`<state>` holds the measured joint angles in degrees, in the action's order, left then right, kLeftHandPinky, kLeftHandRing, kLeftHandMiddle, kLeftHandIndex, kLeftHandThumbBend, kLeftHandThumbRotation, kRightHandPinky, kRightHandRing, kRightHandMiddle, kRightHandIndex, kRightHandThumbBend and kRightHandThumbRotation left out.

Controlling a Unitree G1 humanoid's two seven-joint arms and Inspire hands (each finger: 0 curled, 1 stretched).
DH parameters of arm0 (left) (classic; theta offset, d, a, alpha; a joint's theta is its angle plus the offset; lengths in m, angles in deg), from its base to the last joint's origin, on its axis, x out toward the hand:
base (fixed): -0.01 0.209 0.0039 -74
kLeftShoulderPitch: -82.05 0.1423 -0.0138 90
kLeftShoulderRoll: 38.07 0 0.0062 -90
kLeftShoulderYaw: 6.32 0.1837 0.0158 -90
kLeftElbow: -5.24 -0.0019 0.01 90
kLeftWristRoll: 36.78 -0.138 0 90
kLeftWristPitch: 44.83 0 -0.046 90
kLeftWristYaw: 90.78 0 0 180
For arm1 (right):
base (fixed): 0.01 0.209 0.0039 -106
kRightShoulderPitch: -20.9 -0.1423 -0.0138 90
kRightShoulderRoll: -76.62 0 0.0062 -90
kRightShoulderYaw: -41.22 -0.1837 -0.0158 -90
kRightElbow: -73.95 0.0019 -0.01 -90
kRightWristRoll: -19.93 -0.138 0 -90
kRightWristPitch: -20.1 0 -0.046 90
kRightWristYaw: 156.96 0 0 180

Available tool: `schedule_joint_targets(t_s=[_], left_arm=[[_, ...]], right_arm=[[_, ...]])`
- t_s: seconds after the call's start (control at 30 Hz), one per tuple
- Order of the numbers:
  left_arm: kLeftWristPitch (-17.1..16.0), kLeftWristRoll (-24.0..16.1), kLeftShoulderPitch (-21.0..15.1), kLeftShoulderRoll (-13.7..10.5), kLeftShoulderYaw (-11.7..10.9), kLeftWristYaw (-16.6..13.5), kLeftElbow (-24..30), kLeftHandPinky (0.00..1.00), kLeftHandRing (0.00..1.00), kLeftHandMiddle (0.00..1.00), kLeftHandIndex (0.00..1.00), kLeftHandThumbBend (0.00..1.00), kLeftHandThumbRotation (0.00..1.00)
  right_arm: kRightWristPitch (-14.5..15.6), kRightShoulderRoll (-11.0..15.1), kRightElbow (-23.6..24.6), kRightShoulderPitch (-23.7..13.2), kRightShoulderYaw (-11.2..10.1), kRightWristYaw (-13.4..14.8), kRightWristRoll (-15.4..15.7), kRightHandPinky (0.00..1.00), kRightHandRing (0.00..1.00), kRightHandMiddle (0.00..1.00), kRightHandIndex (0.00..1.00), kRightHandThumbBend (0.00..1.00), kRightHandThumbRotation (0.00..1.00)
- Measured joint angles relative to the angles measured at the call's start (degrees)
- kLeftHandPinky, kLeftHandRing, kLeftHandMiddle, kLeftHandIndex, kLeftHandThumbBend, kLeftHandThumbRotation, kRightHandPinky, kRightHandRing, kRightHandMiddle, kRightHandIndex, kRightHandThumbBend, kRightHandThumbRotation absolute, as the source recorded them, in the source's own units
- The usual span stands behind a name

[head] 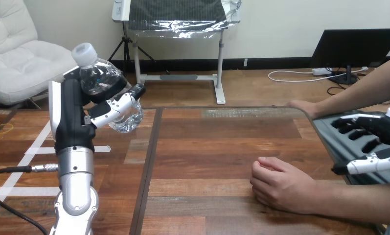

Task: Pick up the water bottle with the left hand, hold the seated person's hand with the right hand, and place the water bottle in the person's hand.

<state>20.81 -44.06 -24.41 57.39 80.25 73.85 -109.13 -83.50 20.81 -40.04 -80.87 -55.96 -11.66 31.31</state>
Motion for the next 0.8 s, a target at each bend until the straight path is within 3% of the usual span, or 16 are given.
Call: schedule_joint_targets(t_s=[0.23, 0.8], left_arm=[[0.1, 0.1, 0.0, 0.2, -0.1, 0.5, 0.0, 0.25, 0.3, 0.36, 0.41, 0.57, 0.0], [0.1, 0.2, 0.0, 0.2, -0.7, 1.4, 0.0, 0.26, 0.3, 0.36, 0.41, 0.57, 0.0]], right_arm=[[2.6, 0.6, 1.8, 0.9, 0.0, -1.7, 0.0, 0.77, 0.89, 0.88, 0.87, 0.95, 0.35], [2.4, 1.1, 2.6, 2.1, 1.9, -4.8, 1.9, 0.87, 0.88, 0.88, 0.86, 0.97, 0.27]])
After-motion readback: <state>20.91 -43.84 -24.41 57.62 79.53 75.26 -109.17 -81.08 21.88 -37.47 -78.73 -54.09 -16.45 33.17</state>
